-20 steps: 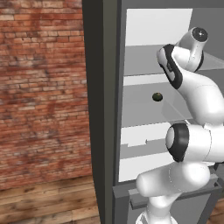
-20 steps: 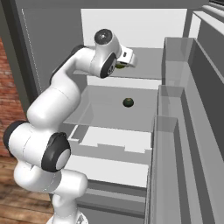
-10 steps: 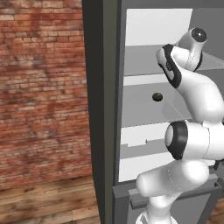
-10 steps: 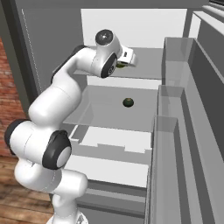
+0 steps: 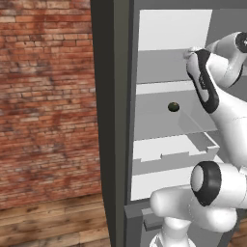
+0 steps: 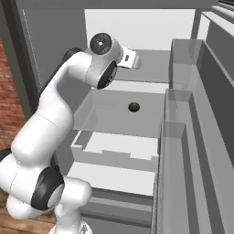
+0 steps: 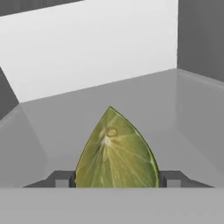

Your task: Take the lemon wedge from the fridge and place it on the plate with fish on the dining counter.

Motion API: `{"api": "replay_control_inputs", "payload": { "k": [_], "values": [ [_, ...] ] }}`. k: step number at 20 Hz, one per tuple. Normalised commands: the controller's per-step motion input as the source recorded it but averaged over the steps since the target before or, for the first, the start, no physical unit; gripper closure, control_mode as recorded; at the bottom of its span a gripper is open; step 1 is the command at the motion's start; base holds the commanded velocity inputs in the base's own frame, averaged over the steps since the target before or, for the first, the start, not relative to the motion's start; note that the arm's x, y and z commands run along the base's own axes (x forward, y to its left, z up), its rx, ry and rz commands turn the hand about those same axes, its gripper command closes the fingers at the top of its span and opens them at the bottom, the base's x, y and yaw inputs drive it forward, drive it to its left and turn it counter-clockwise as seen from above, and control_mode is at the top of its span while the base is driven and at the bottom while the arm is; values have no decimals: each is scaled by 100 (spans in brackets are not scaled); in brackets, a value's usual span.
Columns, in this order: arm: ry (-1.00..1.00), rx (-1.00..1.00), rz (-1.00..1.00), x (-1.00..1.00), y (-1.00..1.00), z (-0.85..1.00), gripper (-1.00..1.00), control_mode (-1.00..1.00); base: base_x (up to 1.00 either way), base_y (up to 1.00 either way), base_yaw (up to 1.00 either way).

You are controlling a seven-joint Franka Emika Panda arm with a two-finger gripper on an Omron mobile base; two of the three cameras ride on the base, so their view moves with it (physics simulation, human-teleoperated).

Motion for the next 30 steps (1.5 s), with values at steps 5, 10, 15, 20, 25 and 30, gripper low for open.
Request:
{"api": "replay_control_inputs", "payload": {
  "k": [5, 10, 15, 20, 25, 30],
  "values": [
    [-11, 11, 0, -100, 31, 21, 100, -100, 0, 0, 0],
    [14, 9, 6, -100, 39, 3, 100, -100, 0, 0, 0],
    [30, 3, 8, -100, 40, -35, 100, -100, 0, 0, 0],
    [-7, 0, 2, -100, 18, -40, 100, -100, 0, 0, 0],
    [-12, 0, 10, -100, 33, -21, 100, -100, 0, 0, 0],
    [4, 0, 17, -40, 17, -17, 100, 100, -45, 5, 38]
  ]
}}
